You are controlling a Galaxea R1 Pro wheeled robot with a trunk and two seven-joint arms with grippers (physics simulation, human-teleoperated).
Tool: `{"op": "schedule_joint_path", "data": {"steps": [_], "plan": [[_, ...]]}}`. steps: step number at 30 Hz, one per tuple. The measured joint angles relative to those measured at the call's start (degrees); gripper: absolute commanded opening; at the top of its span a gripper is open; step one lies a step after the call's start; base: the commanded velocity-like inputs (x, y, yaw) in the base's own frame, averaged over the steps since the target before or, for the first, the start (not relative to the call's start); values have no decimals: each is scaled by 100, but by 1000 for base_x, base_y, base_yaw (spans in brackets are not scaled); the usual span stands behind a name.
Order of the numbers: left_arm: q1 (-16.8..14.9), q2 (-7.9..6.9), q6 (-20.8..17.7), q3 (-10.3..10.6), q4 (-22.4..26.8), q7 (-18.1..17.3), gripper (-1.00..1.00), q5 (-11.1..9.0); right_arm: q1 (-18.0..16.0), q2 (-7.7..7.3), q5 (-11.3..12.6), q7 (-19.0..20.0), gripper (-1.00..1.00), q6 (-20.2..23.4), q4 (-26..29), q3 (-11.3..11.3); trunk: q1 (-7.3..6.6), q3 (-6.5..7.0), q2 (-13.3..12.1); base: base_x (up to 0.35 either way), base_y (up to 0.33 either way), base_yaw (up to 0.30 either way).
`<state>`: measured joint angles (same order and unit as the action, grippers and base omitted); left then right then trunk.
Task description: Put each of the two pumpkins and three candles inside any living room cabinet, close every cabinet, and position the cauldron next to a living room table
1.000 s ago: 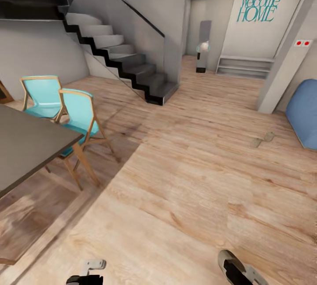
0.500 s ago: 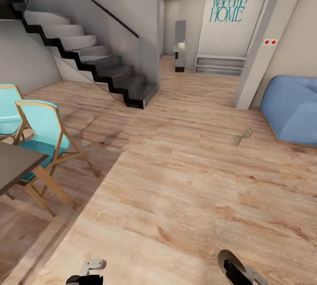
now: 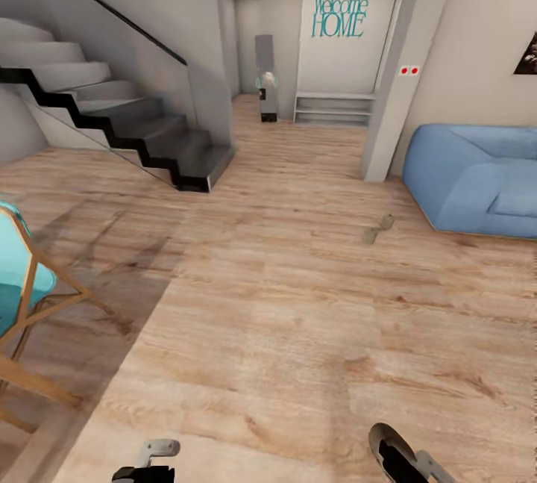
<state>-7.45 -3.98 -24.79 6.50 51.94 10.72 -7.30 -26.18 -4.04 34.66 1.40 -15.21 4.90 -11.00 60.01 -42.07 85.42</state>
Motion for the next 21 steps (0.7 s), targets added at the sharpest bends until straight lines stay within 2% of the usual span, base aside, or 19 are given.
{"op": "schedule_joint_path", "data": {"steps": [21], "plan": [[0, -7, 1, 0, 0, 0, 100, 2, -1, 0, 0, 6, -100, -2, 0, 2, 0, 0, 0, 317, 0, -277]]}}
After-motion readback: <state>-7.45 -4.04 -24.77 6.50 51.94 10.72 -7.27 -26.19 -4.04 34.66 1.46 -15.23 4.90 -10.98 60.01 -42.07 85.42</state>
